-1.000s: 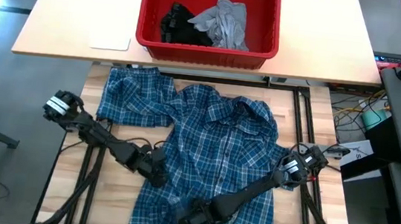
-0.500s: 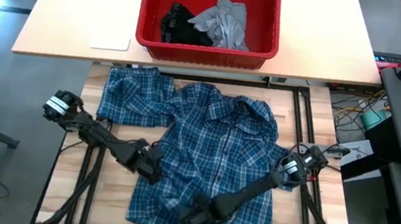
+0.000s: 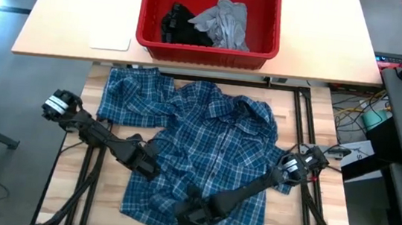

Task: Fold Laundry from Bin
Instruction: Fold the blue patterned long sleeve shirt

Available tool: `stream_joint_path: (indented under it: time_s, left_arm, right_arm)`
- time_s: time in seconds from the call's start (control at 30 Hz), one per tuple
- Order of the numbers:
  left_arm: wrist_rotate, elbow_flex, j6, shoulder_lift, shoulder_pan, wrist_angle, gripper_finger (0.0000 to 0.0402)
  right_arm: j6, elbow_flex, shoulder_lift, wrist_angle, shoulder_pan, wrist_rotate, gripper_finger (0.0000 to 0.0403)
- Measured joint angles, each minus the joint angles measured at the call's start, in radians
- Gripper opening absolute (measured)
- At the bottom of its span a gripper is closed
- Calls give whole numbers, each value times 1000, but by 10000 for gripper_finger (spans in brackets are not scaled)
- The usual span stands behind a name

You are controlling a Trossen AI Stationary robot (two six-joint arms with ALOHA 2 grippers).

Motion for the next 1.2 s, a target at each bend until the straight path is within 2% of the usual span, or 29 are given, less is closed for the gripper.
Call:
stream_joint_path:
  time_s: [0.17,0.33,0.43,0.57,0.67,0.77,0.83,0.9,0.97,1.1,1.2]
  left_arm:
    - [-14,-3,28,-2,27,-25,0]
    - [-20,-4,33,-2,29,-35,0]
    - [-26,-5,33,-5,31,-47,0]
    - [34,32,59,-25,32,-97,0]
    - [120,130,104,-56,20,-217,0]
    - [144,255,101,-107,-28,-334,0]
    - [158,315,61,-133,-86,-336,0]
    - [177,352,3,-152,-142,-297,0]
    - [209,354,-58,-149,-194,-241,0]
    - [251,315,-155,-68,-283,-91,0]
    - [319,269,-205,35,-327,-26,0]
  right_arm:
    - [37,-2,37,-8,9,-235,118]
    - [41,18,-16,-84,38,-284,118]
    - [37,46,-73,-65,44,-250,118]
    - [-20,60,-112,20,31,-98,118]
    - [-37,49,-105,-6,20,15,118]
    - [-20,12,-100,-53,13,122,118]
    - [15,-18,-100,-95,9,165,118]
    - [59,-62,-100,-111,4,154,118]
    - [77,-125,-100,-64,2,100,118]
    - [95,-215,-99,75,4,21,118]
    - [123,-255,-101,86,3,-2,118]
